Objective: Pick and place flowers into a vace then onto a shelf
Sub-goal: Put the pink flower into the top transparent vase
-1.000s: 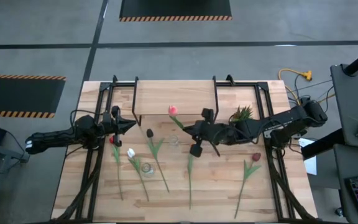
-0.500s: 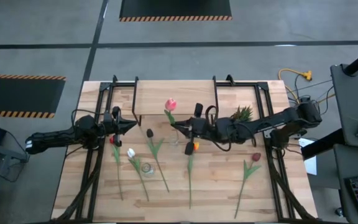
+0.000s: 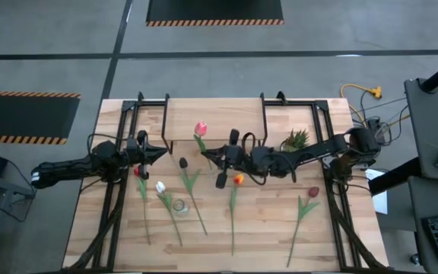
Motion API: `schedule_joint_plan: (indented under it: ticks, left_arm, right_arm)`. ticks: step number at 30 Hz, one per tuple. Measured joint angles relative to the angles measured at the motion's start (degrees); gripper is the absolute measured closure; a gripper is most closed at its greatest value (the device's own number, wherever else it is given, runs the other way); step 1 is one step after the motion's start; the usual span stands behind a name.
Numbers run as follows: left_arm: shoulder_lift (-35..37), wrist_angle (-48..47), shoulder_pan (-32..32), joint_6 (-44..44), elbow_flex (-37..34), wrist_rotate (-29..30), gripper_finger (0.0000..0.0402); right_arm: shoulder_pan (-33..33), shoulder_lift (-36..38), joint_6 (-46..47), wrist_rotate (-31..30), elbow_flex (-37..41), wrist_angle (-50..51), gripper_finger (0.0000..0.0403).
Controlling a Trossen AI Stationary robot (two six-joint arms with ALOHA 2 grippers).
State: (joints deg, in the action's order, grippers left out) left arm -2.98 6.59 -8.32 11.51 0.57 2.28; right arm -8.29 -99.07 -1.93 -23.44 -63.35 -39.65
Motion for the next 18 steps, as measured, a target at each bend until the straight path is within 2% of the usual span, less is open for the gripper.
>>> schedule_joint_plan:
  ticks: [18]
  left_arm:
    - [0.0,0.0,0.0,0.0,0.0,0.0,0.0398]
  right_arm:
    - [0.3,-10.6,2.0,-0.1,0.2,-2.8,0.039]
